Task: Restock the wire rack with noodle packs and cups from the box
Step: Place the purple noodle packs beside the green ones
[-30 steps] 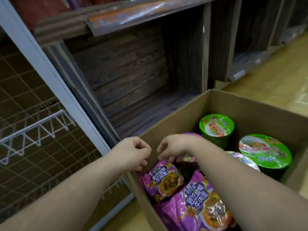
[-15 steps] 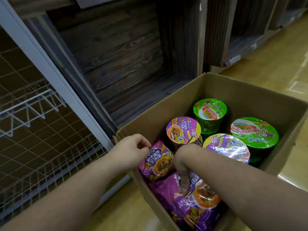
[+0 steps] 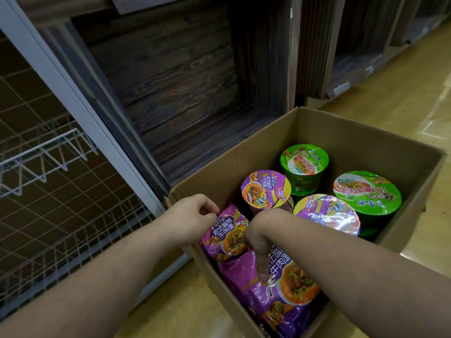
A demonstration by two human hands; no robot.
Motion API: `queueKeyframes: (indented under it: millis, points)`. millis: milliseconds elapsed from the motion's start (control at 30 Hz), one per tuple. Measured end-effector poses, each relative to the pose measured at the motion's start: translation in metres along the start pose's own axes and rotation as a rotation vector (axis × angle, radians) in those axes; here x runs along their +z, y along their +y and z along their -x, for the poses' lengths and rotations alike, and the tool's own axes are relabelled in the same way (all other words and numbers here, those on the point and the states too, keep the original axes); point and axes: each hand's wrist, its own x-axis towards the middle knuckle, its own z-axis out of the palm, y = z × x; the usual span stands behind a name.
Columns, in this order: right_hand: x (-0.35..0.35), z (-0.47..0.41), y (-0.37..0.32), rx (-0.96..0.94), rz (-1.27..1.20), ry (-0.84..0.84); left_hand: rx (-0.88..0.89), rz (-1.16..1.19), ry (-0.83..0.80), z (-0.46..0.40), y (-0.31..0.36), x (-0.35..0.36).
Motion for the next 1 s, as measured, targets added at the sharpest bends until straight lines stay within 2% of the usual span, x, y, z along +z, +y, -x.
queueKeyframes:
  millis: [267,600,700,800,900,1000]
  points:
    - [-0.004,0.004,-0.001,0.054,0.059,-0.075,0.007,-0.021,0.012,-0.005,0.000,0.003]
    - [-0.010,0.006,0.003,-0.066,0.044,-0.069,-0.005,-0.010,0.002,-0.003,0.000,0.002]
    - [-0.018,0.023,0.015,-0.132,-0.027,0.008,-0.002,0.077,-0.006,-0.004,-0.001,0.001]
    - [-0.030,0.042,0.028,-0.182,-0.145,0.158,-0.009,0.193,-0.069,-0.003,0.004,0.000]
    - [-0.039,0.056,0.043,-0.212,-0.232,0.311,-0.020,0.223,-0.143,-0.004,0.007,-0.001]
    - [-0.044,0.065,0.061,-0.248,-0.390,0.432,-0.018,0.238,-0.146,-0.009,0.004,0.000]
